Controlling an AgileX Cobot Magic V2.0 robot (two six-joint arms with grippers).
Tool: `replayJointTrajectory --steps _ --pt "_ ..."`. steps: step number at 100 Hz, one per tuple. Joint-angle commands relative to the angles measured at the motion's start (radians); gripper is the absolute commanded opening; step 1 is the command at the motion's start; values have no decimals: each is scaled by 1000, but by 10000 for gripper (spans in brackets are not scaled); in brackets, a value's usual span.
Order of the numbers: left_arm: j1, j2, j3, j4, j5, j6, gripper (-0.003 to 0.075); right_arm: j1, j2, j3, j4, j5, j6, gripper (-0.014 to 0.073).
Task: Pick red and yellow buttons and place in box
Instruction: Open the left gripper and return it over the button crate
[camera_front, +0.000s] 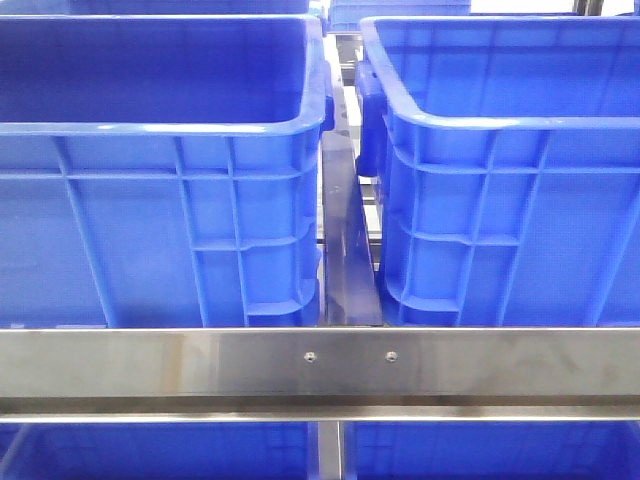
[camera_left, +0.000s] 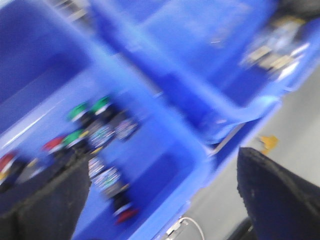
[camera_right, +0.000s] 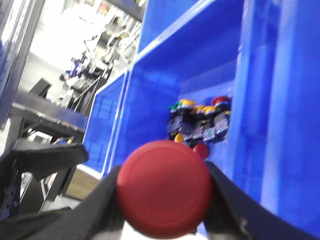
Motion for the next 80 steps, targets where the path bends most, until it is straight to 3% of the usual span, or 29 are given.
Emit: replayJointTrajectory --steps 1,46,67,74,80 --pt "61 -82 44 1 -74 -27 568 -23 -15 -31 68 20 -19 143" --pt "479 -493 471 8 -251 -65 568 -27 -15 -31 68 -16 -38 143" --pt "604 -659 591 8 -260 -65 565 -27 -15 -31 68 -63 -61 143" --pt "623 -700 618 8 -259 -65 531 -27 -15 -31 68 -105 -80 143" --pt "630 -729 634 8 -259 -65 453 -27 -15 -31 68 -154 -98 143"
